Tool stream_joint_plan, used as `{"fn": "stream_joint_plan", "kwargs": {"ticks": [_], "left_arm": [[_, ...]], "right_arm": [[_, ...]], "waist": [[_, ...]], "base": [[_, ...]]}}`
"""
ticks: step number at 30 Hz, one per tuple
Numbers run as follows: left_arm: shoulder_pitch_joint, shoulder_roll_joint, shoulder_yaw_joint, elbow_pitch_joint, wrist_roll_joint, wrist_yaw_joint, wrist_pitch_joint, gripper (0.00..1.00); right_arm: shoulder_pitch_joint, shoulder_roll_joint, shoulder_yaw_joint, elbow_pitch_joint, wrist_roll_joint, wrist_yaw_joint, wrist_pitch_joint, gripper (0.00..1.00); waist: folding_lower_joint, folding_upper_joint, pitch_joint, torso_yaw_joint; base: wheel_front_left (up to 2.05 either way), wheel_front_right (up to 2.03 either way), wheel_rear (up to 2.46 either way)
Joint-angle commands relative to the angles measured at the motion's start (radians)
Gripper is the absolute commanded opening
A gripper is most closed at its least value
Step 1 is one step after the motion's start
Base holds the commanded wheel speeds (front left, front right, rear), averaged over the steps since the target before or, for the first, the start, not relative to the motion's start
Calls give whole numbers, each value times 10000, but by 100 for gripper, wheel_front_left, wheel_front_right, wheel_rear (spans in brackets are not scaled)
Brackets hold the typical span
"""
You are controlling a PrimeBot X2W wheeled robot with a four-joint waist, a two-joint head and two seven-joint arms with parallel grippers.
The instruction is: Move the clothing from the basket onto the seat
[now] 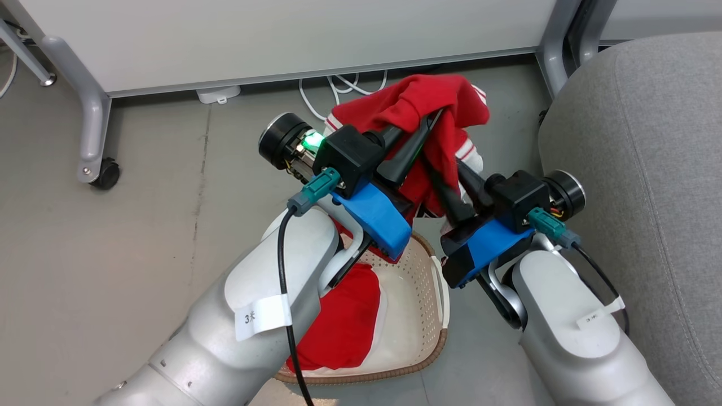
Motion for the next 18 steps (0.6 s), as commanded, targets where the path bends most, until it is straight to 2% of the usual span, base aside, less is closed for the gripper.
{"fn": "stream_joint_plan", "kwargs": {"ticks": [1, 17, 18], "left_arm": [[-116, -8, -17, -49, -55, -12, -32, 0], [-34, -36, 108, 74, 69, -12, -33, 1], [-21, -38, 133, 100, 75, -12, -33, 73]], "right_arm": [[-187, -25, 28, 54, 120, 1, -9, 0], [-195, -25, 56, -126, 236, 1, -9, 0], [-187, -25, 50, -147, 246, 1, -9, 0]], "waist": [[-1, 0, -12, 6], [-1, 0, -52, -48], [-1, 0, -56, -48]], "base": [[0, 0, 0], [0, 0, 0], [0, 0, 0]]}}
